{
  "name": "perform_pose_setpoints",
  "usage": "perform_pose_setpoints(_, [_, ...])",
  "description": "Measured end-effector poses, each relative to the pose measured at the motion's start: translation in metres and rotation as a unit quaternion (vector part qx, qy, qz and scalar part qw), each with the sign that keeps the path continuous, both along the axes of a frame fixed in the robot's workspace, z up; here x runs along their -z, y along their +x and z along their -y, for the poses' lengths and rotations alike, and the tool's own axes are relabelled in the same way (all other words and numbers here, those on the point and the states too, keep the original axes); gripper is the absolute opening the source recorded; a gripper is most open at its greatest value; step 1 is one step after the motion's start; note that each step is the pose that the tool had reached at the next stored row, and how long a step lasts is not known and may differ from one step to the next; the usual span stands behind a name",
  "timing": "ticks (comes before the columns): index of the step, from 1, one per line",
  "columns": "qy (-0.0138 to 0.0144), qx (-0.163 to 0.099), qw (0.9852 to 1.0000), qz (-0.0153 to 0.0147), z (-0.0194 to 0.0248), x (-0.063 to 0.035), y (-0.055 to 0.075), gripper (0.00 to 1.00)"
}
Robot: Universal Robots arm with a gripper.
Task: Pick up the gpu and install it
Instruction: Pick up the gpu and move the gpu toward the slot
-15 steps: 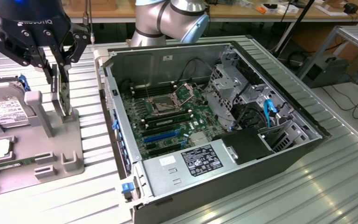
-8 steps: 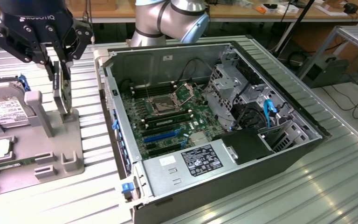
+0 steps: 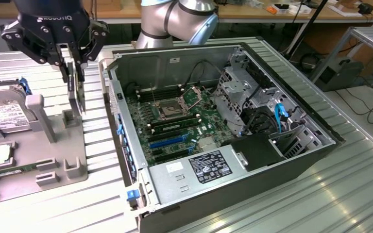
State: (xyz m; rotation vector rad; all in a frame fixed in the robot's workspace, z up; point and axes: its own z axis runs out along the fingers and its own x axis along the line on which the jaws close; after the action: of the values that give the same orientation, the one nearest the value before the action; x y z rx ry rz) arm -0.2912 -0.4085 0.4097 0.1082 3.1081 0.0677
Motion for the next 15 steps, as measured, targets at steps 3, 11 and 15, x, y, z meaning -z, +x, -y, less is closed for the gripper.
perform_pose_setpoints(3, [0.0, 0.0, 1.0, 0.0001, 0.0, 0.0, 0.007, 0.27])
perform_pose_setpoints(11, [0.0, 0.0, 1.0, -0.0001, 0.0, -0.0034, 0.022, 0.27])
perform_pose_setpoints(15, [0.0, 0.0, 1.0, -0.0001, 0.0, -0.0035, 0.034, 0.27])
